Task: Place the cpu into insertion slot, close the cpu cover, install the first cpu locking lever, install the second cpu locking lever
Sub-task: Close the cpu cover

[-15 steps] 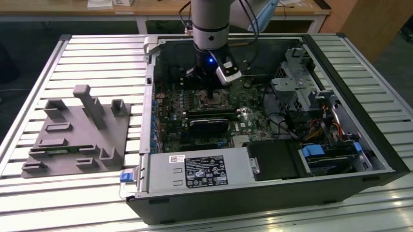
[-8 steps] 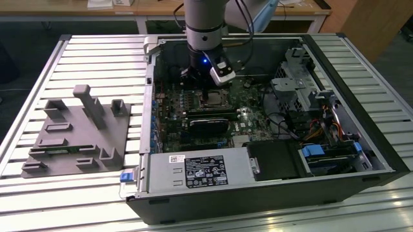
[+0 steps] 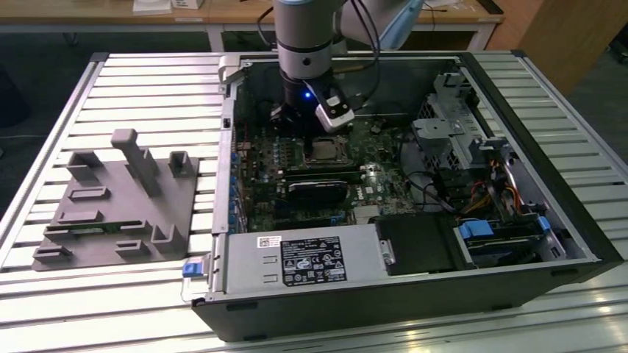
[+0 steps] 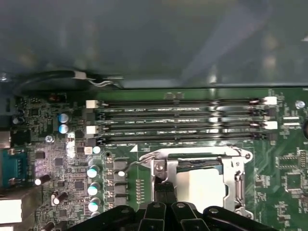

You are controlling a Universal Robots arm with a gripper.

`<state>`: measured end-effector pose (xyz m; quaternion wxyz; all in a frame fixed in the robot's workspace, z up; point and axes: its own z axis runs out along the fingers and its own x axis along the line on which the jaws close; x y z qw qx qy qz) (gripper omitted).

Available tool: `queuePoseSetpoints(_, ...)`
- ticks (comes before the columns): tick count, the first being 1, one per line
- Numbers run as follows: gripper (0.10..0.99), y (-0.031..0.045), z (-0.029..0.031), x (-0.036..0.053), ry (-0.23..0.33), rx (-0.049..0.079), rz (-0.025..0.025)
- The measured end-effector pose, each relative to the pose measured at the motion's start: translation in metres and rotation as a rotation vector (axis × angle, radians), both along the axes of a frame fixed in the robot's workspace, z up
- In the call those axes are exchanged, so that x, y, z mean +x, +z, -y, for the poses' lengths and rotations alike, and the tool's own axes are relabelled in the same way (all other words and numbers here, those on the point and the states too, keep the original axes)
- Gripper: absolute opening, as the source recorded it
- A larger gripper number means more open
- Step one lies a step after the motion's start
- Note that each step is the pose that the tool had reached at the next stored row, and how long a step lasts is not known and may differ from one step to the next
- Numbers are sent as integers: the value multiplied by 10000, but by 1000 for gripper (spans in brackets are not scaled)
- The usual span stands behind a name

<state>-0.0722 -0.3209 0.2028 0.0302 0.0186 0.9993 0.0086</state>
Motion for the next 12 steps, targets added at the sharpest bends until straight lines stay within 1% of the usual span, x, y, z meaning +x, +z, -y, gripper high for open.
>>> queuePoseSetpoints(5, 106, -28, 1, -15, 201, 2, -6)
queuePoseSetpoints(6, 106, -36, 0, -14, 226, 9, 2)
queuePoseSetpoints(12, 106, -38, 0, -12, 243, 10, 0)
